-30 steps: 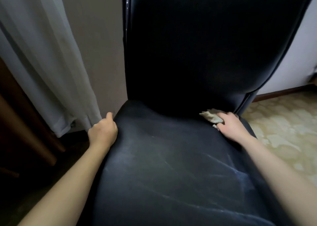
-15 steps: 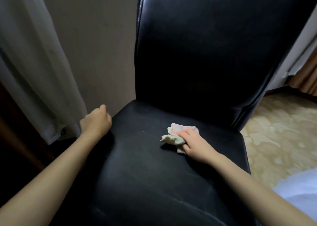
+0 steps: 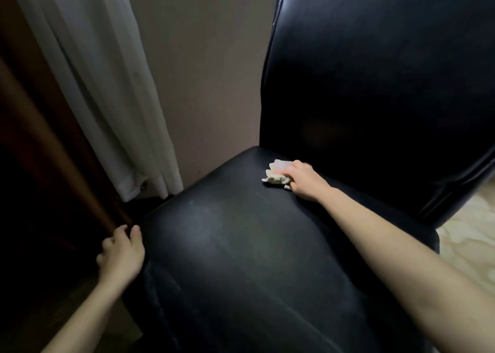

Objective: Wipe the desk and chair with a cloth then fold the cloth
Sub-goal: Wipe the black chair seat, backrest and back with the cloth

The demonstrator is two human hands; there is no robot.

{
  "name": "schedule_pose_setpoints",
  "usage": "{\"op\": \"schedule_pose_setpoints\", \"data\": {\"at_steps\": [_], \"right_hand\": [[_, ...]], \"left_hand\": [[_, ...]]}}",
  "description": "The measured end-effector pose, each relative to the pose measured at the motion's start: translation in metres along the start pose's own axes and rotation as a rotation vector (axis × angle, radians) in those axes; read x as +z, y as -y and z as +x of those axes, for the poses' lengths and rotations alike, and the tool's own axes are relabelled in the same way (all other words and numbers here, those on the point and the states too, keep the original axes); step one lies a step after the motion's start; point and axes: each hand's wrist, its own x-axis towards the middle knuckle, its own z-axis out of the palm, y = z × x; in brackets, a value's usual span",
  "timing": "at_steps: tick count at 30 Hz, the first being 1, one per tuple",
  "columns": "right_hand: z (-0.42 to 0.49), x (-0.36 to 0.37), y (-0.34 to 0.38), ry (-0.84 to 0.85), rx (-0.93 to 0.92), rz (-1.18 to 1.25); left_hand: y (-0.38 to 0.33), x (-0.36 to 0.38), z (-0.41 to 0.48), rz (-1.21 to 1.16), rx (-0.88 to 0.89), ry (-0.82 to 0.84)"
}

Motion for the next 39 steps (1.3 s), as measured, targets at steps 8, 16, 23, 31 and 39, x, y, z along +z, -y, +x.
{"op": "schedule_pose_setpoints", "data": {"at_steps": [8,16,23,31,39], "right_hand": [[-0.142,-0.002,-0.083,0.003,-0.007,0.26],[-0.181,0.0,-0.062,-0.033,0.065,0.25],[-0.063,0.007,-0.054,0.023,0.14,0.13],[-0.004,-0.001,-0.053,0.027,0.183,0.071],[-0.189,0.003,-0.052,-0.018,0.279,0.345]], "left_hand": [[-0.018,0.009,0.037,-0.009,0.149,-0.034],[-0.064,0.016,0.081,-0.008,0.17,-0.001],[-0.095,0.009,0.025,0.127,0.408,0.128],[-0.125,0.021,-0.023,0.516,0.652,0.176],[-0.16,0.02,0.006,0.657,0.672,0.25]]}}
